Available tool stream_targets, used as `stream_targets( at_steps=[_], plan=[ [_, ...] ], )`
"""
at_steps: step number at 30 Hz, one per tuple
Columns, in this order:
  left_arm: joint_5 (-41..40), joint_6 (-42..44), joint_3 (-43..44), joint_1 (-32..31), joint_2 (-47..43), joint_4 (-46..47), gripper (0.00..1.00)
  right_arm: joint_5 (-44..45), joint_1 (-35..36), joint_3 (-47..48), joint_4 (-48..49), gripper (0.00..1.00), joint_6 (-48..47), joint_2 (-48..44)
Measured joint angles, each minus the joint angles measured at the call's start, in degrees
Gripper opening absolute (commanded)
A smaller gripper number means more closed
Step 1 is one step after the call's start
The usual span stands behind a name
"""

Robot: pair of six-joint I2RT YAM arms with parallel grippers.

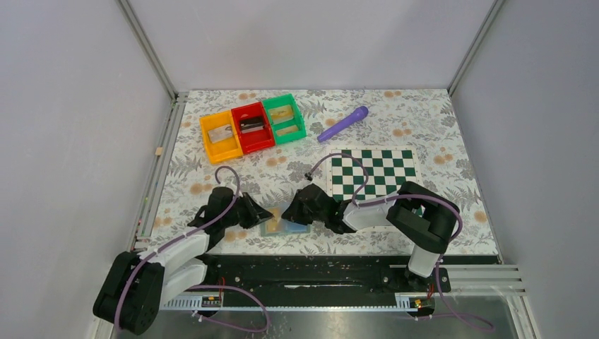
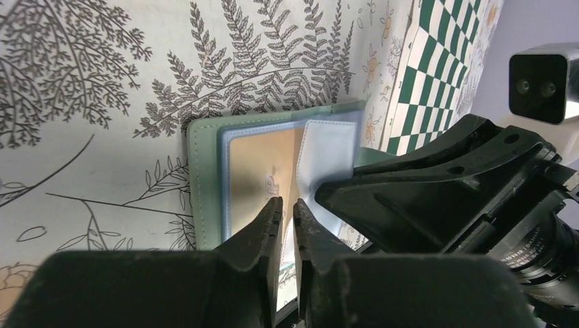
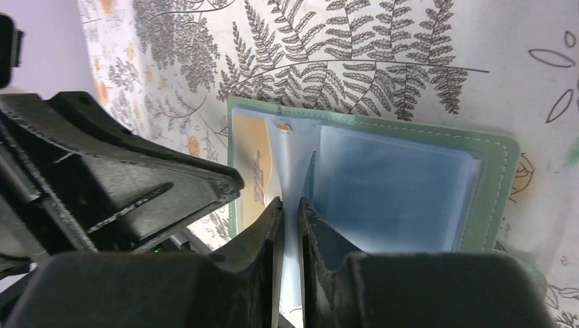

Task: Take the credit cards out of the card holder
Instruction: Remove the credit card from the card holder.

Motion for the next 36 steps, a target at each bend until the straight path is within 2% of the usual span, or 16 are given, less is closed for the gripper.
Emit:
stream_targets(
  at_steps=[5,14,16,20,25,36],
  plan=[
    [-0.8,-0.3,0.7,-2.2,3.7,1.4,0.10,-1.8,-0.5,-2.6,6.0,0.19,2.4,-0.1],
    [-2.3,-0.7,2.4,-4.5,7.8,3.3,0.10,-2.9,-0.9,-4.0,9.4,0.20,3.5,-0.1],
    [-2.3,-0.9,2.5,-4.7,8.2,3.9,0.10,-3.3,-1.0,-4.0,9.5,0.26,3.6,-0.1],
    [-2.2,-1.1,2.5,-5.3,8.2,4.6,0.11,-4.4,-1.0,-4.0,9.7,0.50,4.0,-0.1],
    [-0.7,-2.3,2.6,-6.4,8.1,6.7,0.11,-2.9,-1.0,-3.0,3.3,0.58,2.0,-3.1],
    [1.9,-5.3,6.3,-14.6,15.2,15.7,0.13,6.1,-1.1,-2.8,-11.4,0.57,-4.4,-21.4]
  ],
)
